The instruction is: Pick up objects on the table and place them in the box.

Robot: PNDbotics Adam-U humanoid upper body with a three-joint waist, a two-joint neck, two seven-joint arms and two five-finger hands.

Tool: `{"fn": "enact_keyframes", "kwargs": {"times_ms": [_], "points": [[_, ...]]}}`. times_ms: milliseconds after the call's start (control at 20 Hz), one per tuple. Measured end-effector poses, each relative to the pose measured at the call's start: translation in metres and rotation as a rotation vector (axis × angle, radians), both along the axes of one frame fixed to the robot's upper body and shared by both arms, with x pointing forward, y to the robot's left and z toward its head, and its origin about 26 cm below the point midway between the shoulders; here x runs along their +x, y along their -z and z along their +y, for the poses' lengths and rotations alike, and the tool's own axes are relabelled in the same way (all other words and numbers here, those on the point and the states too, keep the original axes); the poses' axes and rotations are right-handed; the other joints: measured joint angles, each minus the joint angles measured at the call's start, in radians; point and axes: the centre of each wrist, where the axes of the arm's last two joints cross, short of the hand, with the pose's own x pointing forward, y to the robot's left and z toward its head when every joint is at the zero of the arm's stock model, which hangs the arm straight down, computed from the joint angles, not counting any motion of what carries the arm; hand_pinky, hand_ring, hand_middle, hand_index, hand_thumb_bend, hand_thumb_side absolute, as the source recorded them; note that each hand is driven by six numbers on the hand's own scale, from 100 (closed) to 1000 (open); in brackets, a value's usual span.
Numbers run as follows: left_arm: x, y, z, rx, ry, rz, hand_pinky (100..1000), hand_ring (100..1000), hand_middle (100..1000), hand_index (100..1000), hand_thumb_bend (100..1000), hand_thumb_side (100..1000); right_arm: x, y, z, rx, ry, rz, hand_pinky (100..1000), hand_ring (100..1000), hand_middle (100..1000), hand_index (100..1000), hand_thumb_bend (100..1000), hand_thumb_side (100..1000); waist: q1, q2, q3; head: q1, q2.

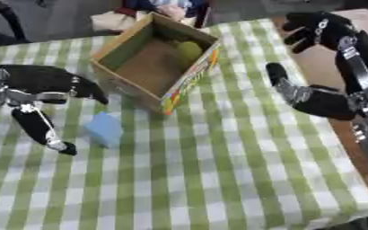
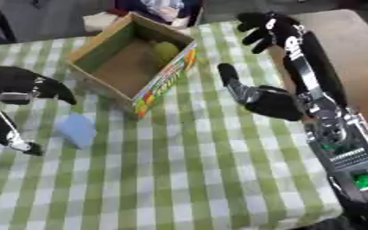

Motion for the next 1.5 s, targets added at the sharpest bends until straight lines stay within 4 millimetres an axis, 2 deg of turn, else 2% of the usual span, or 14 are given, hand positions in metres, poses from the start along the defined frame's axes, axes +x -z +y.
{"fn": "enact_keyframes", "kwargs": {"times_ms": [950, 1150, 1300, 1500], "points": [[0.028, 0.041, 0.001, 0.034, -0.048, 0.035, 770, 834, 851, 929, 608, 383, 0.0, 0.0, 0.0, -0.003, -0.004, 0.001, 580, 661, 704, 855, 271, 379, -0.004, 0.0, -0.001, -0.004, 0.0], [0.032, 0.047, -0.003, 0.009, -0.033, 0.042, 757, 804, 802, 879, 573, 364, 0.0, 0.0, 0.0, -0.003, -0.004, 0.001, 579, 660, 704, 855, 269, 380, -0.004, 0.0, -0.003, -0.004, 0.0], [0.033, 0.05, -0.006, -0.022, -0.01, 0.044, 732, 748, 687, 771, 481, 334, 0.0, 0.0, 0.0, -0.003, -0.004, 0.001, 579, 660, 704, 855, 268, 379, -0.004, 0.001, -0.005, -0.004, 0.0], [0.033, 0.049, -0.007, -0.061, 0.017, 0.038, 732, 748, 687, 771, 481, 334, 0.0, 0.0, 0.0, -0.003, -0.004, 0.002, 579, 660, 704, 855, 268, 379, -0.004, 0.001, -0.006, -0.004, 0.0]]}}
